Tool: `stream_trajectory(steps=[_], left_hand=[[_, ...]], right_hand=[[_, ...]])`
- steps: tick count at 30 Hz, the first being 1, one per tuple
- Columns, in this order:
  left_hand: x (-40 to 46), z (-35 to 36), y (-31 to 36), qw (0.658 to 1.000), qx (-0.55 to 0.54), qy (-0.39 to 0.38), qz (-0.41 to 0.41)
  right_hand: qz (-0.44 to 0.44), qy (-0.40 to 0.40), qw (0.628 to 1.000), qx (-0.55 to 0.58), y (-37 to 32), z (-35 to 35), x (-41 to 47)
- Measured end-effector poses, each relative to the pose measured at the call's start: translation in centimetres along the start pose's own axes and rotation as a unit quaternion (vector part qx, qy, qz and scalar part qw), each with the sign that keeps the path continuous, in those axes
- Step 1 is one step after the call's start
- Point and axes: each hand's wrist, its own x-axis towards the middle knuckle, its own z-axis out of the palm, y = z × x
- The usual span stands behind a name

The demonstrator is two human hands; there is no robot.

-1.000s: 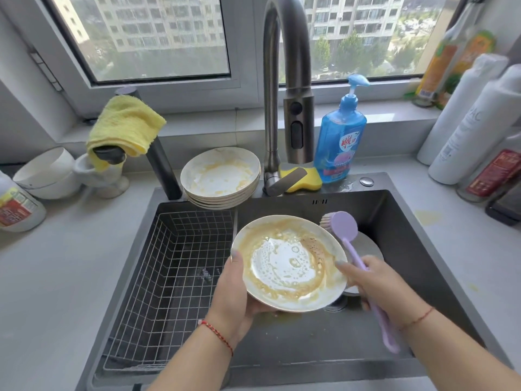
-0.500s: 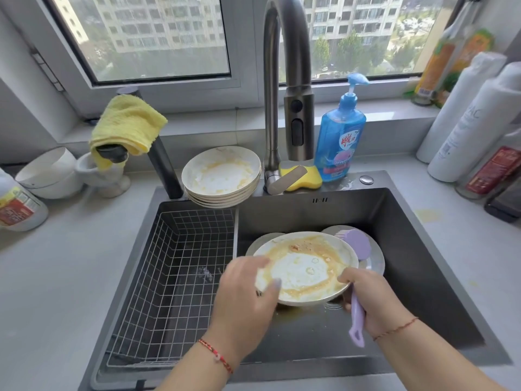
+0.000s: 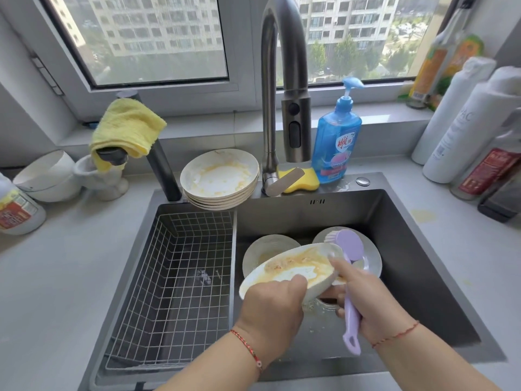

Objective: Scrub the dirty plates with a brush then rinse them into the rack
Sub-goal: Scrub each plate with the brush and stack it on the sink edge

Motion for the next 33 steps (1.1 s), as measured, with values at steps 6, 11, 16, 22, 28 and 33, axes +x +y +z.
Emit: stream_trajectory(steps=[6, 11, 16, 22, 28, 33], left_hand=[[1.9, -3.2, -0.5, 0.916, -0.214, -0.052, -0.335], [2.6, -4.2, -1.3, 0.889, -0.3, -0.024, -0.345], [3.1, -3.6, -2.0, 0.859, -0.33, -0.024, -0.39], [2.5, -3.6, -2.5, 0.862, -0.332, -0.043, -0.38], [2.6, -3.9, -3.3, 0.861, -0.329, -0.044, -0.386], [3.3, -3.6, -3.4, 0.835, -0.374, -0.028, -0.403]], right_hand=[[-0.092, 0.026, 0.992, -0.081, -1.3, -2.6, -0.4], [-0.175, -0.026, 0.972, -0.157, -2.1, -1.8, -2.5], [-0.207, -0.122, 0.933, -0.267, -1.6, 0.6, -5.7], [-0.187, -0.052, 0.95, -0.245, -3.7, -0.7, -3.9], [-0.177, -0.065, 0.952, -0.24, -4.4, -0.3, -4.0], [-0.237, -0.137, 0.89, -0.366, -2.4, 1.5, -5.4]])
